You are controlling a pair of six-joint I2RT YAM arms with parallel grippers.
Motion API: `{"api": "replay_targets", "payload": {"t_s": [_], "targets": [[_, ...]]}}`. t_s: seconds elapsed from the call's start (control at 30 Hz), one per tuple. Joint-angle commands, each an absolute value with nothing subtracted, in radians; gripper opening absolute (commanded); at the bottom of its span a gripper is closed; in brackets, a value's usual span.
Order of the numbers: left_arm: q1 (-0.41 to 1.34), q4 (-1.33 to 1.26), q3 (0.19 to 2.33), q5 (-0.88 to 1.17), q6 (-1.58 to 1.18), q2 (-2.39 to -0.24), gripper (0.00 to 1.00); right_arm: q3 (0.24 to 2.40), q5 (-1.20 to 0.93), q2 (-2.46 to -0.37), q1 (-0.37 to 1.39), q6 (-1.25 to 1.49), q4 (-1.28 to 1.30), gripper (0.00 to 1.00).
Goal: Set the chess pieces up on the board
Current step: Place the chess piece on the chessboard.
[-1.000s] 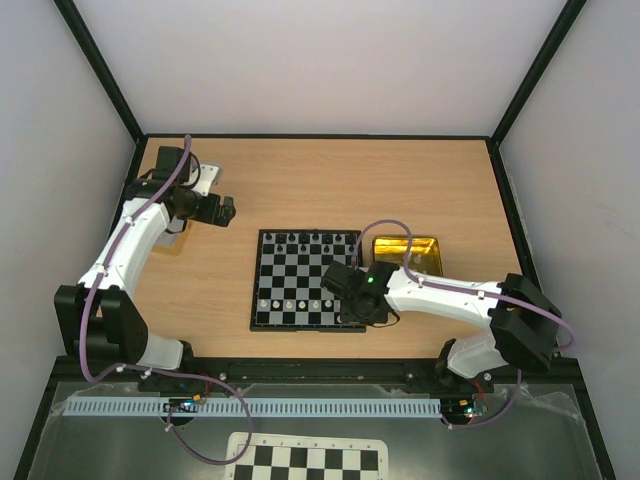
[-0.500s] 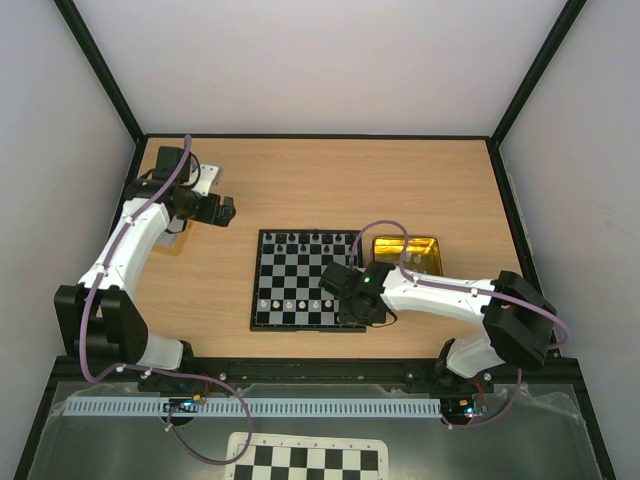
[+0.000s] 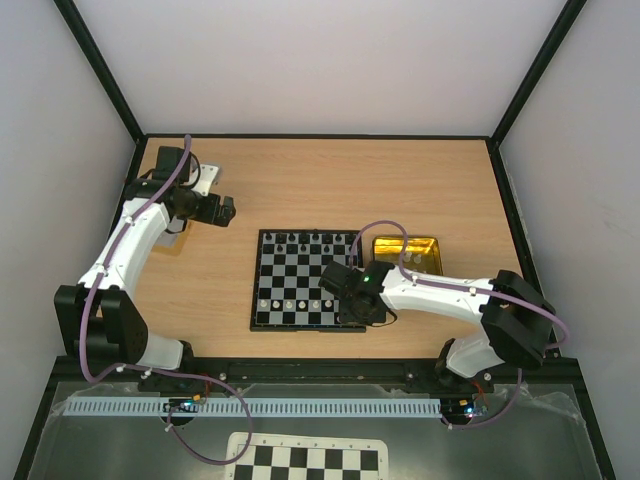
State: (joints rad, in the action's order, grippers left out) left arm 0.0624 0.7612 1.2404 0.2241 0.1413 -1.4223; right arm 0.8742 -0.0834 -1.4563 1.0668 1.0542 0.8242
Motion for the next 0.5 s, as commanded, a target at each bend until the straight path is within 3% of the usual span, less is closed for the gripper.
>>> {"api": "replay_targets", "payload": {"t_s": [0.0,0.23,0.47], "targets": [[0.058,0.764,1.234,0.218,0.135,-1.406,0.99,0.884,-0.075,-1.47,1.062,1.046,0.82,0.03],[0.058,0.762,1.23,0.218,0.135,-1.404,0.99,0.887,-0.074,-1.474,1.063,1.045,0.816,0.13],[0.057,0.762,1.228,0.218,0.135,-1.405,0.99,0.894,-0.067,-1.483,1.062,1.041,0.816,0.14]]}}
